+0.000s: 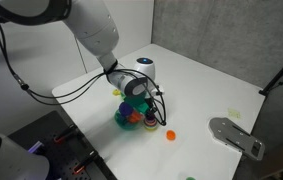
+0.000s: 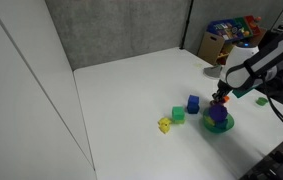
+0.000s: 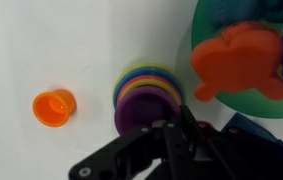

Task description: Put the purple cup into the stack off cups

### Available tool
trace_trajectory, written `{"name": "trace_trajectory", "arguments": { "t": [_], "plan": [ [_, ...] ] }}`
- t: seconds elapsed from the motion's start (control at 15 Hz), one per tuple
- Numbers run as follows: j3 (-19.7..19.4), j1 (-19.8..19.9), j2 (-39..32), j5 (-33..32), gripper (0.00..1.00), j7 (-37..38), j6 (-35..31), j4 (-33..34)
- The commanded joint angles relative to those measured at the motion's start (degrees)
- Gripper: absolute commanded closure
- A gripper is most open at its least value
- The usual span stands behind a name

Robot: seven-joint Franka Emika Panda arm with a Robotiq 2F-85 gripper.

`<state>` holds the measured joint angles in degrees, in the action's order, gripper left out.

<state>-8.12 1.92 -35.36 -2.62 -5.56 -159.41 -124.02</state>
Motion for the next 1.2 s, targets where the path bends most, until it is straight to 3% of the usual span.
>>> {"name": "trace_trajectory", "arguments": {
  "t": [0.0,0.07,0.2,0.67,1.13],
  "plan": [
    [-0.33,-0.32,0.87,-1.64,0.89,2.16,0.10,-1.77],
    [-0.34,-0.31,0.98,-1.56,0.64,2.25,0.21,-1.97],
    [-0.79,-0.76,1.29,-1.89,0.59,2.62,0.25,-2.23],
    [-1.80,-2.34,4.20,-2.45,0.04,3.98,1.03,-2.45],
    [-2.00,-2.88,12.27,-2.26,0.00,5.79,5.79,-3.88]
  ]
}}
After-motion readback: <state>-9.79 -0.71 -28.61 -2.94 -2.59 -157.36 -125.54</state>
